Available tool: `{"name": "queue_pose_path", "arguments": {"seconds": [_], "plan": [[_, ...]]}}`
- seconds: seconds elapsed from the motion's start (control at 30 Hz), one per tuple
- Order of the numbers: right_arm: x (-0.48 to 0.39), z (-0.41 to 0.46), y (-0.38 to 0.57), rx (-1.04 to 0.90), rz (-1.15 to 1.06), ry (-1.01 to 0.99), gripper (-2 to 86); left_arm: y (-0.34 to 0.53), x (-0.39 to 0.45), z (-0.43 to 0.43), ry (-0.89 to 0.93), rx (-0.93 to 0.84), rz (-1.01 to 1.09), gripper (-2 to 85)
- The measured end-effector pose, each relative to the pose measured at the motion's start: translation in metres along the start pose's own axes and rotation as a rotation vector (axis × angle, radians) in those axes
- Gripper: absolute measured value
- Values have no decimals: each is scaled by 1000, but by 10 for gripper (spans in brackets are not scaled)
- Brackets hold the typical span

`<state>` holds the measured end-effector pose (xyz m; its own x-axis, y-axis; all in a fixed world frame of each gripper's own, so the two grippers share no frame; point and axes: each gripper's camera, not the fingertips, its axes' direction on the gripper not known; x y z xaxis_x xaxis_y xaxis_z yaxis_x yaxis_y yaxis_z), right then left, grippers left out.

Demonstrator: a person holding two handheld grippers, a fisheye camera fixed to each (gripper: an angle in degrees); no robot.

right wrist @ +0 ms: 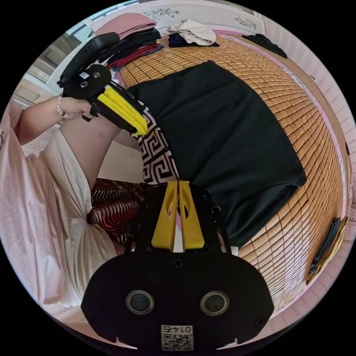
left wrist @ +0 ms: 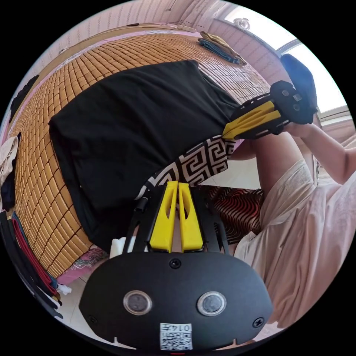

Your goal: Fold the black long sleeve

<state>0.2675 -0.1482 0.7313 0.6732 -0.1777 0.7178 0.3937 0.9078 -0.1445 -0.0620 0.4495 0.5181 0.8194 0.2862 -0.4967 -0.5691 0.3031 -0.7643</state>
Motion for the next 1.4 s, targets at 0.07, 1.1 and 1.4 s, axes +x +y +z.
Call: {"name": "queue_pose_path", "arguments": {"seconds": [0.07, 1.1, 1.4], "plan": [[-2, -2, -3, -18, -3, -15, -9, 7, 5, -2, -4, 16, -10, -10], [139, -6, -173, -125, 186, -2, -9, 11, 107, 56, -161, 209, 144, -9], [126, -56, 73, 238, 527, -66, -1, 37, 149, 58, 59, 381, 317, 83]]}}
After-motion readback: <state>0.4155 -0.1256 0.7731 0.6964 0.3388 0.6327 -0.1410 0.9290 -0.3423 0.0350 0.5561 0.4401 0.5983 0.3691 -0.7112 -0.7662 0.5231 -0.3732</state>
